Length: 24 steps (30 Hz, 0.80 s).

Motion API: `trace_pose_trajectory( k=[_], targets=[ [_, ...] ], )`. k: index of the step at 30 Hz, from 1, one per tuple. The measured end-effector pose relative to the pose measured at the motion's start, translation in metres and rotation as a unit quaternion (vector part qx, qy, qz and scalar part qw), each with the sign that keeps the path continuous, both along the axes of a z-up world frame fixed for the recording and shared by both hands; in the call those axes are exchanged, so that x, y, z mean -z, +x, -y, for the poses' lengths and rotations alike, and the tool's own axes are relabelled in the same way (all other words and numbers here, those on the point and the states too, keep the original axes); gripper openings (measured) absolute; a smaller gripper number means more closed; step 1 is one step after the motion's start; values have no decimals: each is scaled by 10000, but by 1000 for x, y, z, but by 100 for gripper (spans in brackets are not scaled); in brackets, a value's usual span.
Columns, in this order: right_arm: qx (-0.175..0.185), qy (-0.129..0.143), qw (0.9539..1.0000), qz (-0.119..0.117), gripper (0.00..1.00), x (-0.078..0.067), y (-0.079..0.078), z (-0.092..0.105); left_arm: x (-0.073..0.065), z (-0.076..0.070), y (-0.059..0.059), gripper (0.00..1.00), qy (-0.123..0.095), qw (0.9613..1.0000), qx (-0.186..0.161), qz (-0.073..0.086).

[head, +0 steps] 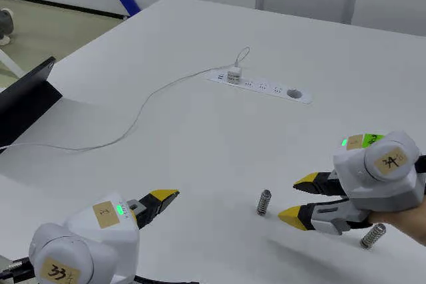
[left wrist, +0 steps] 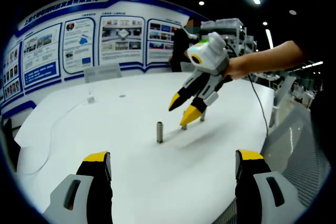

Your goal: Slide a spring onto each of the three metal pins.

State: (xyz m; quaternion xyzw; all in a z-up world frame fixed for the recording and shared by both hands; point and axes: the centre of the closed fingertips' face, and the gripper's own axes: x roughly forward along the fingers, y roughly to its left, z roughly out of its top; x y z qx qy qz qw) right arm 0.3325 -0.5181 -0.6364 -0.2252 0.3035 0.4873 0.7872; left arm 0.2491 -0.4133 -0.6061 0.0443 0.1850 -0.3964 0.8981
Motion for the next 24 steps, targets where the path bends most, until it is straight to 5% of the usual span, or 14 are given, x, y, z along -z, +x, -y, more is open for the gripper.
trace_pose_trajectory(
  k=[4, 15, 24],
  targets=[
    [224, 19, 9997, 108, 48, -2, -4, 20, 2, -2, 0, 100, 81, 10000, -24, -8],
    [794, 259, 9963, 177, 52, -7, -23, 63, 2, -3, 1, 100, 131, 9999, -65, 26],
    [1530, 630, 9857, 323, 62, -12, -32, 96, -1, -8, 6, 100, 56, 9997, -240, 71]
  ],
)
